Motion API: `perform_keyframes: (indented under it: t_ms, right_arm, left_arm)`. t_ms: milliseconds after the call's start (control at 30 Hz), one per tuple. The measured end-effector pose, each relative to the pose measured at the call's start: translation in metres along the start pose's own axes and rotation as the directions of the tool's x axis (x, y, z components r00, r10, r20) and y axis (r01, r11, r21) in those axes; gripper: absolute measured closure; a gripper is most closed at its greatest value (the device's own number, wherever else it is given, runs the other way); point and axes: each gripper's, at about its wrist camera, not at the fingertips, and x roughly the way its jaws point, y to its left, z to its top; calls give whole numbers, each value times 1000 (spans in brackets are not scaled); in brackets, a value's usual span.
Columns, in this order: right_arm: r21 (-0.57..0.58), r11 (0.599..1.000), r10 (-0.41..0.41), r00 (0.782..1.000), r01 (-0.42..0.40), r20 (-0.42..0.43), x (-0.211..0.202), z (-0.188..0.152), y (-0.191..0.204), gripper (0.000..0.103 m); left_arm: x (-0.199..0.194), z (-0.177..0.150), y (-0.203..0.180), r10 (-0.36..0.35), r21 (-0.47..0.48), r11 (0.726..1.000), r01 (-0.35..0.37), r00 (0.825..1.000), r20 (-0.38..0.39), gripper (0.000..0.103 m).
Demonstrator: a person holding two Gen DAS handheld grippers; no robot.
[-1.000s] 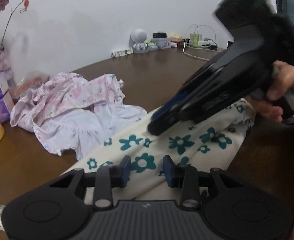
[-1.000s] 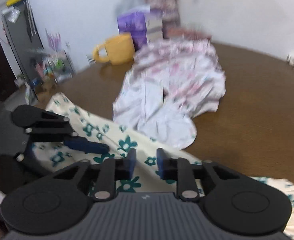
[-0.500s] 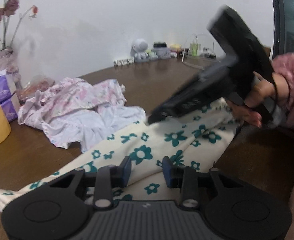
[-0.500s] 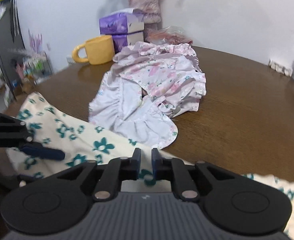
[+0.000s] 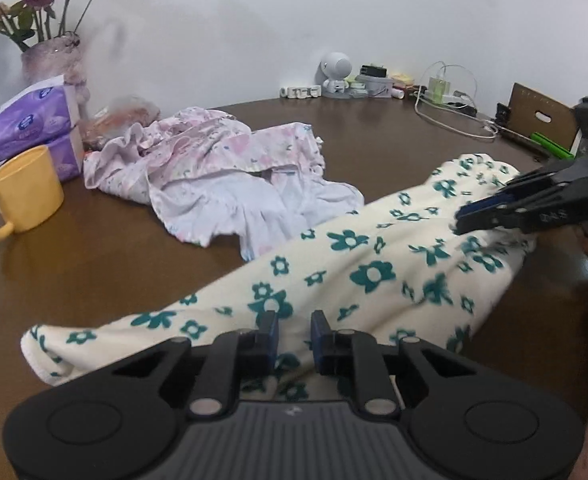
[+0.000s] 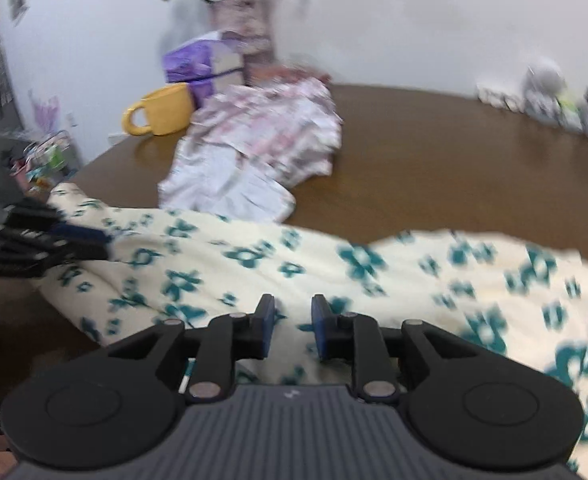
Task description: Fold clothes
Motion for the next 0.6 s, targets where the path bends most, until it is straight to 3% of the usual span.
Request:
perform_keyframes:
  t_ms: [167,333,500,600]
  right_arm:
    - [31,999,14,999,-15,28,0,-8,-6,84]
    - [44,999,-5,997,2,74,-16,-8,-9,82]
    - [66,996,-69,993,63,93,-28,-12,-22,80]
    - [86,995,-59,995,52,86,-22,-19,-30,81]
  left_arm:
    - [-11,-22,-12,34,38,999,-37,996,79,87]
    - [-37,-19,-7,83,-19,997,-81,989,124,84]
    - [-41,-29,-1,114,-55,992,-110,990,82,84]
    - [-36,-38,-2,115,-68,992,-110,990,76,84]
